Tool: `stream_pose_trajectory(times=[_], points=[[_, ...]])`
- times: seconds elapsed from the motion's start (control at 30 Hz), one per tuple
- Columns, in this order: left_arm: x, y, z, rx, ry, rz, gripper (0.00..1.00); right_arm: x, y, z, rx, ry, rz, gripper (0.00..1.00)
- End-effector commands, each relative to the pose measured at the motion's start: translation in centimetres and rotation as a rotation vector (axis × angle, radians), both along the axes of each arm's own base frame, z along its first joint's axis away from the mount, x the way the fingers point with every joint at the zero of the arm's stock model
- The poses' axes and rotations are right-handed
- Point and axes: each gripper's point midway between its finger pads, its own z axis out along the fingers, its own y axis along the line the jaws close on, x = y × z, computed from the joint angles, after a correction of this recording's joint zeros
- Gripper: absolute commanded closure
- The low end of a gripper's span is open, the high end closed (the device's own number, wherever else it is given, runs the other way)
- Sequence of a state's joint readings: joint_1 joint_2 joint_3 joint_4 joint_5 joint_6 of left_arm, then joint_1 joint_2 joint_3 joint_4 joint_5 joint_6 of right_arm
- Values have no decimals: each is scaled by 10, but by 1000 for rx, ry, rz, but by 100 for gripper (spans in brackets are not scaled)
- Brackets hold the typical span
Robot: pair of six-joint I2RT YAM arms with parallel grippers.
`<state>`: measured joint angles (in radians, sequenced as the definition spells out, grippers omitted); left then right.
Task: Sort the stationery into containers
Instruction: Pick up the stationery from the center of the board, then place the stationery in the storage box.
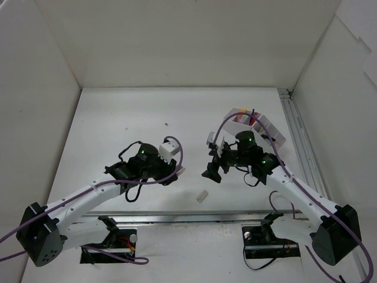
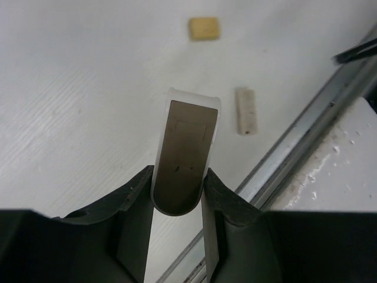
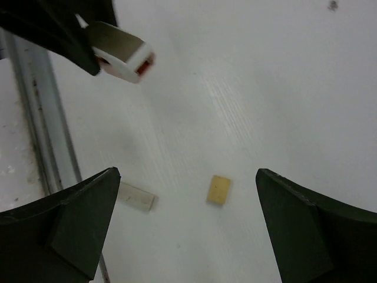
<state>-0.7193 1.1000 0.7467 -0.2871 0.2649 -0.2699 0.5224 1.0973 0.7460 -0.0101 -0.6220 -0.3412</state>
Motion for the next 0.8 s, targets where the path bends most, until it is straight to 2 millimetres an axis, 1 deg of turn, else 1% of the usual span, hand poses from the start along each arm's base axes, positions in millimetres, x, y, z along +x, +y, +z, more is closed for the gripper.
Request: stream_pose_trajectory(times=[0.0,0.03,0.07,0.1,0.13,0.17,0.2,0.23,0.37,0.4,0.43,0.47,0.53,0.57,0.6,0.63,0.67,0.7,0.73,0.77], points=[[-2,-55,70,-178,-247,-356,100,-37,29,27,123,-82,376,2],[-6,-59,72,-175,-259,-387,100,-39,33,35,130,-94,423,2],[-6,-63,76,-182,-267,-414,100,-44,36,32,141,-65,470,2],[-10,-66,76,-182,-266,-439,100,-46,38,33,145,-63,495,2],[-13,-69,77,-176,-289,-475,100,-45,39,36,145,-58,504,2],[-15,-70,79,-185,-289,-490,100,-45,41,35,140,-51,508,2],[-15,-70,78,-183,-287,-493,100,-40,41,30,122,-36,492,2],[-18,-73,80,-187,-292,-506,100,-41,44,31,115,-42,499,2],[-16,-75,76,-178,-279,-505,100,-46,55,30,108,-49,549,2],[-15,-75,76,-175,-274,-501,100,-50,60,34,120,-51,575,2],[-14,-77,76,-170,-274,-500,100,-50,62,34,124,-46,584,2],[-13,-76,75,-159,-266,-488,100,-51,65,32,130,-28,596,2],[-12,-77,77,-148,-275,-478,100,-51,70,34,132,-20,607,2],[-10,-78,78,-149,-285,-471,100,-53,73,31,128,-12,616,6],[-12,-79,78,-149,-288,-474,100,-52,75,33,132,-12,621,9],[-7,-77,78,-136,-296,-451,100,-52,76,33,130,-7,619,15],[-6,-76,78,-130,-292,-434,100,-55,79,31,125,6,624,28],[-5,-74,78,-123,-292,-427,100,-53,79,30,115,5,614,36],[-3,-72,80,-116,-302,-412,100,-51,79,28,103,8,595,46],[-2,-72,81,-119,-311,-408,100,-47,77,27,84,12,563,60]])
